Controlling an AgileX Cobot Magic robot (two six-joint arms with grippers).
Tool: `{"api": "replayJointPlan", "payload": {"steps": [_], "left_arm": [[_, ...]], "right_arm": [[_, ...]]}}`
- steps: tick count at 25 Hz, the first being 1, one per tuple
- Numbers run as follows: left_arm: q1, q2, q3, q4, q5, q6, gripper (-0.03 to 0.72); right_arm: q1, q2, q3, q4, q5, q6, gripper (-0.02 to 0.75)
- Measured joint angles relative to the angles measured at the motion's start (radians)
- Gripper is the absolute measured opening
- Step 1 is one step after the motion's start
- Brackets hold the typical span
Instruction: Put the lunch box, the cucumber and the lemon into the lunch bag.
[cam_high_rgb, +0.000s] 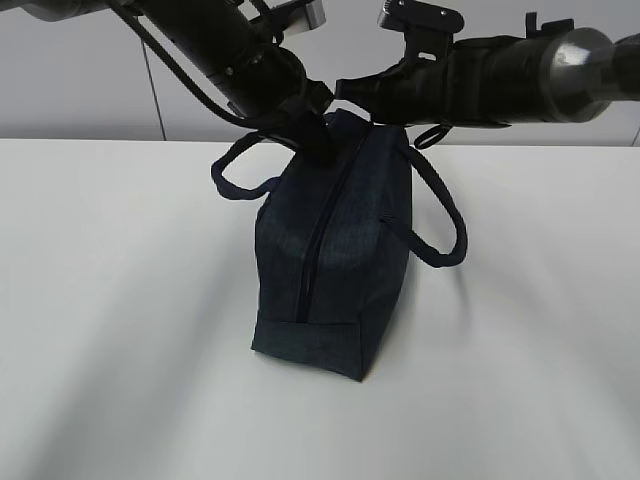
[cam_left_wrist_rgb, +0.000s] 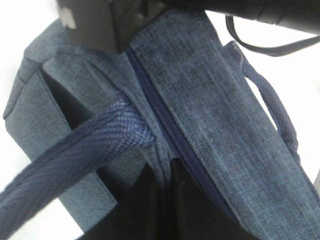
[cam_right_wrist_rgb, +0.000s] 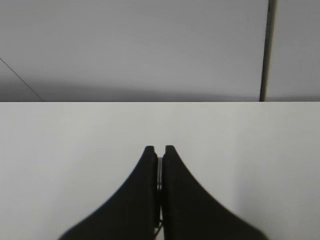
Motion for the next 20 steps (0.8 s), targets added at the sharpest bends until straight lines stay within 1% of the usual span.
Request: {"api": "replayJointPlan", "payload": {"steps": [7,16,20], "left_arm": [[0.0,-0.009,0.0,0.015,0.023,0.002,-0.008],[-0.001,-0.011,0.0,0.035,0.027,0.004,-0.008],[-0.001,-0.015,0.0,0.035,0.023,0.004,-0.008]], "right_arm": [[0.0,-0.004,0.0,-0.001,0.08,-0.025,0.0],[0.0,-0.058,0.016,-0.005,0.085,-0.208,0.0],[0.0,-0.066,0.017,-0.005,0.096,-0.227,0.0]]}}
